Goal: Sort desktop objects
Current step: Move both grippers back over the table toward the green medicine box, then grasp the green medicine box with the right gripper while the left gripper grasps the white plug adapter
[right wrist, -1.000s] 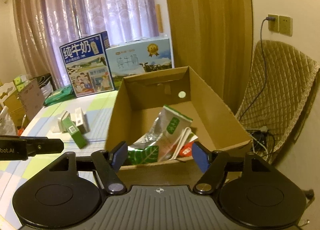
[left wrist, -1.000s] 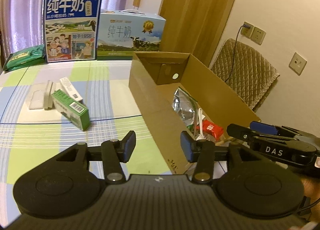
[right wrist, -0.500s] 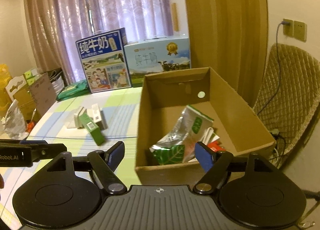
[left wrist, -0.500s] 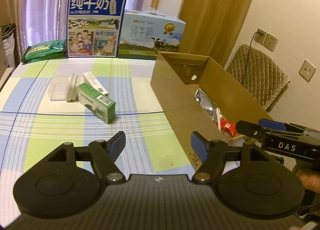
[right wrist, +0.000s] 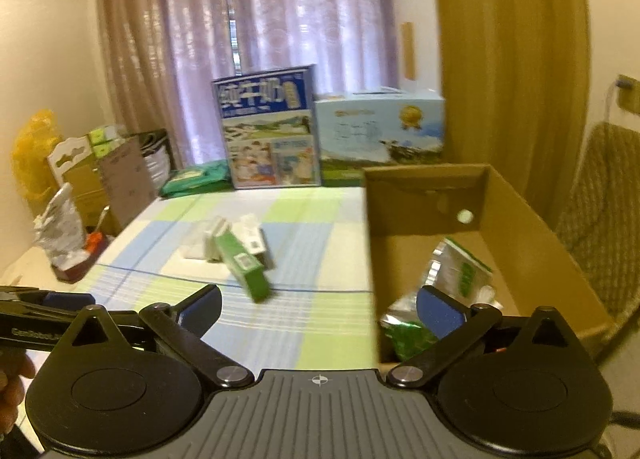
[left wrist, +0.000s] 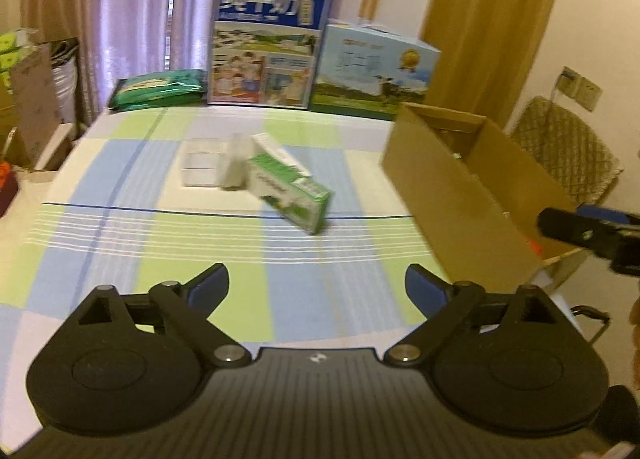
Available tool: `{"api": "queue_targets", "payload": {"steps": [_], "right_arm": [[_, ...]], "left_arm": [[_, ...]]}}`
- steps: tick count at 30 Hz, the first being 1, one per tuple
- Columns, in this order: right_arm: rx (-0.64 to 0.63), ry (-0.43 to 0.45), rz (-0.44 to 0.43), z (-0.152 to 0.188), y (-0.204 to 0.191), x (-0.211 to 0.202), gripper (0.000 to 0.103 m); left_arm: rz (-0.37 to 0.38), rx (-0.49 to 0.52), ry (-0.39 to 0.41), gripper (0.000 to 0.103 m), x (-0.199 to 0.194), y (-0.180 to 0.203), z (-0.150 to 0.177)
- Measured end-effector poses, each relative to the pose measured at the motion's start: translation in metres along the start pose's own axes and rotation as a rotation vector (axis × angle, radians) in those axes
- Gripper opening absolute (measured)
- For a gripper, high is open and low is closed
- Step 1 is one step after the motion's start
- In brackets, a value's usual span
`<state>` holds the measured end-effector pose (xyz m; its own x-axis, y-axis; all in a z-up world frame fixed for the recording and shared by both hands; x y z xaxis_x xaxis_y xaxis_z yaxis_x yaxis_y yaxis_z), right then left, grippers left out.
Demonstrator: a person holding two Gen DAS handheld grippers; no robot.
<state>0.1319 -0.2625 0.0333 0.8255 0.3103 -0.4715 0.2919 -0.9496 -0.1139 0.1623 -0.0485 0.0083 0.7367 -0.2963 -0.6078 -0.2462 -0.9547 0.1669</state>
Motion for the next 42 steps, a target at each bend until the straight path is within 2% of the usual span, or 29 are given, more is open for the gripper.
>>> {"api": "queue_targets", "payload": {"steps": [5,9,17,25,30,38,42], "right_arm": [[-0.049,-0.007,-0.057,-0.003,-0.029,0.017,0.101],[-0.098,-0.018,-0.093,-0.001,-0.051,0.035,0.101],[-0.179,-0.067,-0.133,0.01,-0.077,0.091,0.101],[-0.244,-0.105,-0.128,0.013,-0.073,0.154,0.1],[-0.284,-0.158,-0.155,0.019,-0.074,0.195,0.084],[-0.339,-0.228,-0.167,0.026,-0.078,0.252,0.071],[-0.371,-0.263,-0.172,0.033,-0.081,0.273,0.059]], "left_arm": [[-0.069,0.021,-0.005,0.096,0.003,-0.033,0.0],[-0.092,0.019,-0.009,0.096,0.009,-0.056,-0.001],[-0.092,0.014,-0.027,0.096,0.032,-0.082,-0.003],[-0.09,0.057,-0.058,0.096,0.076,-0.1,-0.005],[-0.065,0.087,-0.061,0.096,0.105,-0.107,-0.012],[-0.048,0.133,-0.065,0.095,0.146,-0.111,-0.026],[-0.039,0.151,-0.067,0.095,0.163,-0.111,-0.03]]}}
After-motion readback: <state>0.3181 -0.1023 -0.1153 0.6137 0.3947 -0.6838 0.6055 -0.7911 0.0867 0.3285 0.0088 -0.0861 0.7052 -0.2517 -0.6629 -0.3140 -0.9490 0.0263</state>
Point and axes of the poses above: each gripper's, at about its wrist camera, not at the fingertips, and x roughly the way its jaws point, y to its right, z to its underside, the point moved 7 cm from there along x, roughly the way its jaws point, and after that the axes turned 3 degrees about y, right-handed, at the moved point
